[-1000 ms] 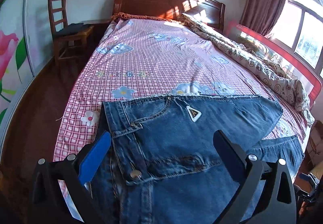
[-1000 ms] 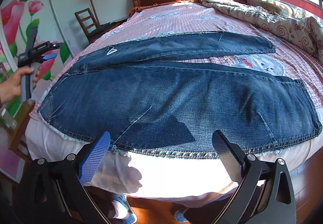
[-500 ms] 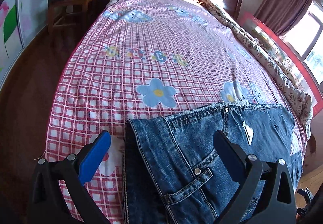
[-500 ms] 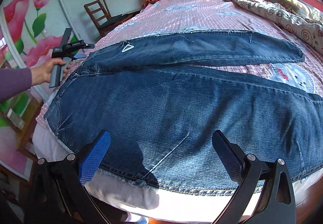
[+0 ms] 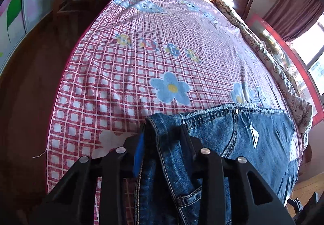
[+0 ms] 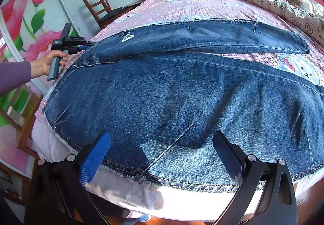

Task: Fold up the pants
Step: 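Grasp the jeans waistband with the left gripper while the right gripper approaches the leg hems, then grasp the jeans leg hems with the right gripper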

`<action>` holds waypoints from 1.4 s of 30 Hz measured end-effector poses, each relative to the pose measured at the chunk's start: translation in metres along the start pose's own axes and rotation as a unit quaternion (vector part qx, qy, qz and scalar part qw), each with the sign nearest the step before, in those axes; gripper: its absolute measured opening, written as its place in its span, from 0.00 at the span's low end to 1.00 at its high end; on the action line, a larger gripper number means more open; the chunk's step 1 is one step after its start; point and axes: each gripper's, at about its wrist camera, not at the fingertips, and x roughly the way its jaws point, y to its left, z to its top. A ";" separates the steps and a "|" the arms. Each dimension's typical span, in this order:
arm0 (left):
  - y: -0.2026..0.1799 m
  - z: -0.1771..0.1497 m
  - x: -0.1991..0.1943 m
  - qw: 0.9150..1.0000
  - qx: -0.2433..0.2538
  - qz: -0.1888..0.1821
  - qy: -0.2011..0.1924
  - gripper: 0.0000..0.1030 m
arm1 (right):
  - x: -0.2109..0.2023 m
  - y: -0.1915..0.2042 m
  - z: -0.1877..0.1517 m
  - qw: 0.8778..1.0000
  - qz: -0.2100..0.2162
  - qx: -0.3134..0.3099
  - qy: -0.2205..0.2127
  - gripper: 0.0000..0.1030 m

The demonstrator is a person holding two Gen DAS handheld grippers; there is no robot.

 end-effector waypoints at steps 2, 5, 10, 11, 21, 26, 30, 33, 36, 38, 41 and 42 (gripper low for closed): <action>-0.012 -0.002 0.000 0.999 0.027 0.020 -0.001 0.17 | -0.001 -0.002 0.000 1.000 -0.004 0.000 0.000 0.97; -0.032 -0.007 -0.006 0.996 0.060 0.062 -0.030 0.13 | -0.006 -0.011 0.002 1.000 -0.004 0.004 -0.001 0.97; -0.042 -0.016 -0.031 0.993 0.044 0.062 -0.086 0.13 | -0.029 -0.066 0.030 1.000 -0.015 0.016 -0.017 0.97; -0.045 -0.017 -0.033 0.993 0.049 0.067 -0.088 0.13 | -0.034 -0.086 0.043 0.999 -0.025 0.019 -0.020 0.97; -0.049 -0.021 -0.018 0.992 0.025 0.104 -0.069 0.13 | 0.021 -0.333 0.238 0.986 -0.068 0.143 0.053 0.97; -0.047 -0.019 -0.011 0.991 0.011 0.117 -0.064 0.14 | 0.080 -0.390 0.296 0.975 -0.092 0.181 0.092 0.80; -0.040 -0.016 -0.006 0.991 0.000 0.119 -0.060 0.14 | 0.120 -0.395 0.311 0.969 -0.125 0.155 0.145 0.66; -0.038 -0.015 -0.002 0.991 -0.002 0.120 -0.057 0.15 | 0.137 -0.392 0.314 0.965 -0.157 0.133 0.161 0.62; -0.037 -0.015 -0.002 0.991 -0.005 0.118 -0.057 0.15 | 0.152 -0.391 0.314 0.963 -0.176 0.113 0.172 0.56; -0.037 -0.015 -0.004 0.992 -0.016 0.112 -0.063 0.14 | 0.155 -0.380 0.317 0.965 -0.180 0.077 0.176 0.18; -0.038 -0.017 -0.014 0.991 -0.035 0.095 -0.091 0.14 | 0.146 -0.355 0.329 0.965 -0.204 0.023 0.162 0.15; -0.037 -0.017 -0.020 0.990 -0.041 0.083 -0.107 0.13 | 0.139 -0.349 0.333 0.966 -0.210 0.014 0.147 0.14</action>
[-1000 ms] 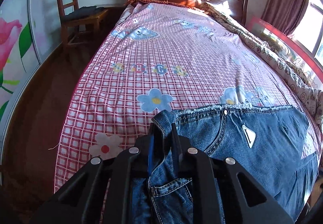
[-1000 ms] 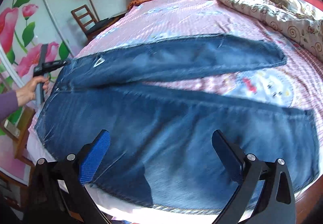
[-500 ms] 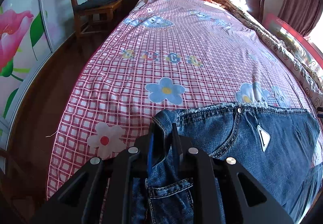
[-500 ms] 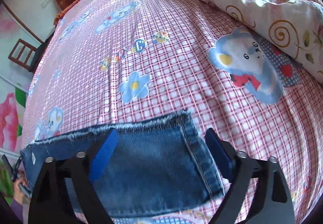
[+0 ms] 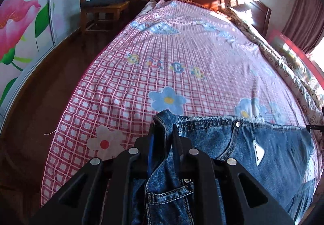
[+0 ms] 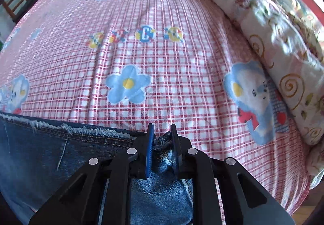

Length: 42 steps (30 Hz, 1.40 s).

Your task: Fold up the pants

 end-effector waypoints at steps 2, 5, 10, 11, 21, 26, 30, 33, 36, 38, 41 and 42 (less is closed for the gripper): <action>0.003 0.002 -0.014 0.999 -0.018 -0.025 -0.024 0.13 | -0.026 0.002 0.001 0.999 0.005 0.002 -0.038 0.14; 0.002 0.003 -0.040 0.996 -0.017 -0.061 -0.057 0.13 | -0.072 0.001 -0.011 0.996 0.014 -0.001 -0.093 0.14; 0.005 -0.003 -0.093 0.985 -0.041 -0.122 -0.112 0.13 | -0.146 -0.021 -0.080 0.985 0.037 0.010 -0.169 0.14; 0.007 -0.008 -0.103 0.982 -0.051 -0.135 -0.122 0.13 | -0.157 -0.025 -0.098 0.982 0.042 0.012 -0.182 0.14; 0.046 -0.107 -0.190 0.956 -0.130 -0.201 -0.168 0.13 | -0.160 -0.051 -0.309 0.974 0.100 0.116 -0.168 0.14; 0.066 -0.162 -0.184 0.980 -0.125 -0.124 -0.088 0.29 | -0.118 -0.044 -0.379 0.978 0.104 0.142 -0.110 0.15; 0.082 -0.198 -0.177 0.987 -0.152 -0.041 -0.029 0.62 | -0.118 -0.043 -0.402 0.976 0.075 0.175 -0.101 0.43; 0.087 -0.218 -0.192 0.982 -0.184 0.019 -0.045 0.72 | -0.129 -0.043 -0.418 0.971 0.077 0.206 -0.096 0.43; 0.095 -0.235 -0.211 0.965 -0.251 0.030 -0.074 0.77 | -0.145 -0.039 -0.431 0.943 0.169 0.260 -0.122 0.43; 0.096 -0.247 -0.221 0.953 -0.288 -0.005 -0.090 0.83 | -0.150 -0.029 -0.437 0.921 0.225 0.288 -0.130 0.43; 0.084 -0.251 -0.210 0.939 -0.327 -0.077 -0.070 0.85 | -0.151 -0.003 -0.438 0.905 0.276 0.297 -0.126 0.43; 0.079 -0.250 -0.204 0.933 -0.339 -0.103 -0.064 0.85 | -0.151 0.007 -0.436 0.904 0.287 0.294 -0.123 0.43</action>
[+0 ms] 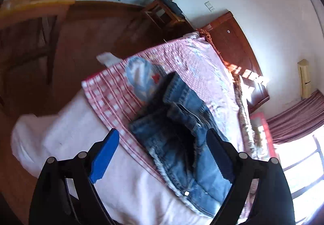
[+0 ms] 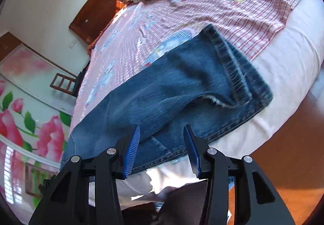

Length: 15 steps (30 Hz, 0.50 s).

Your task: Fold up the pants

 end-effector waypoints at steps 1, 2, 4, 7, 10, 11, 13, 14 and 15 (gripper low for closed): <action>-0.003 -0.001 0.007 1.000 -0.013 -0.015 0.011 0.85 | 0.005 0.008 -0.006 1.000 0.009 -0.003 0.009 0.43; -0.006 -0.003 0.015 0.999 -0.022 -0.025 0.022 0.85 | 0.010 0.015 -0.011 1.000 0.014 -0.007 0.016 0.43; -0.012 -0.007 0.030 0.997 -0.045 -0.054 0.041 0.85 | 0.016 0.030 -0.018 0.999 0.028 -0.017 0.028 0.43; -0.024 -0.007 0.055 0.993 -0.070 -0.075 0.061 0.87 | 0.021 0.042 -0.026 0.998 0.041 -0.019 0.033 0.43; -0.037 -0.002 0.077 0.993 -0.069 -0.071 0.061 0.87 | 0.018 0.030 -0.027 0.997 0.068 0.037 0.026 0.43; -0.040 -0.001 0.084 0.993 -0.073 -0.076 0.060 0.87 | 0.013 0.020 -0.026 0.994 0.080 0.068 0.018 0.43; -0.045 0.002 0.099 0.993 -0.075 -0.076 0.058 0.87 | 0.006 -0.001 -0.020 0.988 0.098 0.123 -0.002 0.50; -0.048 0.003 0.105 0.993 -0.074 -0.075 0.060 0.87 | 0.002 -0.011 -0.017 0.984 0.098 0.149 -0.015 0.60; -0.050 0.003 0.113 0.992 -0.074 -0.078 0.065 0.86 | -0.001 -0.021 -0.012 0.979 0.104 0.174 -0.028 0.60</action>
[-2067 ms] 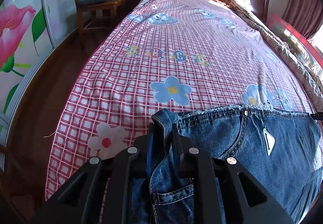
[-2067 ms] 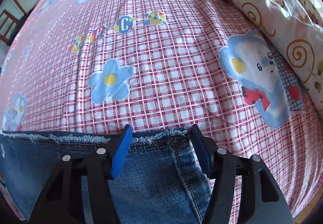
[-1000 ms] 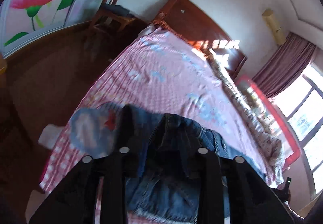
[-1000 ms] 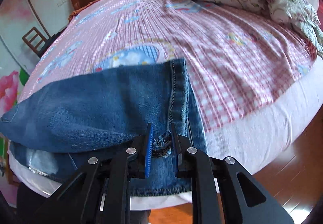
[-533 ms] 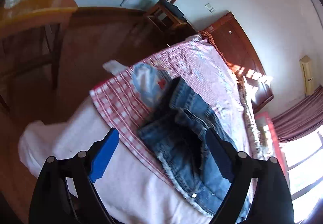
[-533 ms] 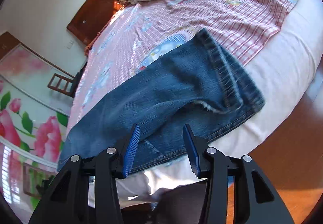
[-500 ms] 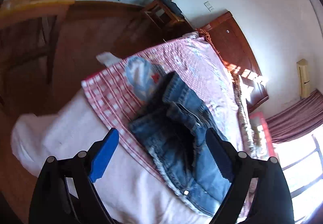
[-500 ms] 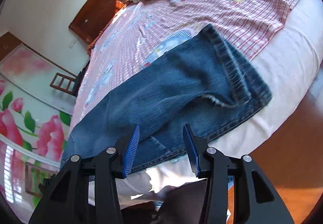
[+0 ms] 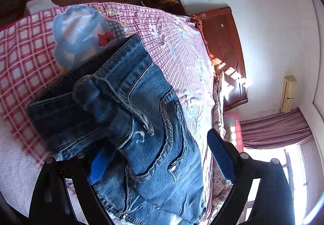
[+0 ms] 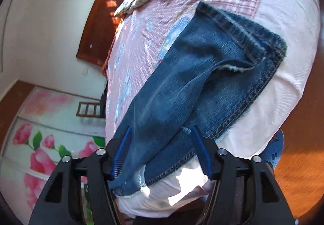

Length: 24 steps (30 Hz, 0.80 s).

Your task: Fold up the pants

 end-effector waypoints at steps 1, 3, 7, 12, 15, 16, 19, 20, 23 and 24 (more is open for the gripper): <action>-0.002 0.001 0.005 1.000 0.001 0.005 0.001 0.86 | -0.003 -0.006 0.008 1.000 0.011 0.021 -0.012 0.60; -0.007 0.002 0.013 1.000 0.011 0.007 0.000 0.86 | -0.007 -0.014 0.019 0.998 0.018 0.050 -0.037 0.60; -0.014 0.009 0.020 1.000 0.014 0.006 0.007 0.86 | 0.007 -0.028 0.029 0.994 0.026 0.102 -0.029 0.60; -0.014 0.010 0.018 1.000 0.024 0.015 0.011 0.85 | 0.037 -0.035 0.033 0.990 0.008 0.136 -0.022 0.45; -0.016 0.011 0.019 0.999 0.034 0.027 0.017 0.75 | 0.055 -0.047 0.034 0.985 0.003 0.173 -0.022 0.04; -0.017 0.013 0.021 0.998 0.035 0.037 0.020 0.67 | 0.056 -0.049 0.035 0.984 0.010 0.176 -0.030 0.02; -0.025 0.025 0.020 0.998 0.037 0.035 0.021 0.29 | 0.059 -0.020 0.048 0.992 0.030 0.116 -0.029 0.02; -0.036 0.029 0.016 0.998 0.053 0.018 0.012 0.21 | 0.055 -0.002 0.056 0.995 0.041 0.083 -0.035 0.02; -0.073 0.033 -0.007 0.991 0.114 -0.068 -0.017 0.17 | 0.024 0.060 0.072 0.991 0.099 -0.048 -0.080 0.02; -0.081 0.029 -0.014 0.986 0.141 -0.083 -0.027 0.17 | 0.014 0.070 0.071 0.987 0.119 -0.070 -0.087 0.01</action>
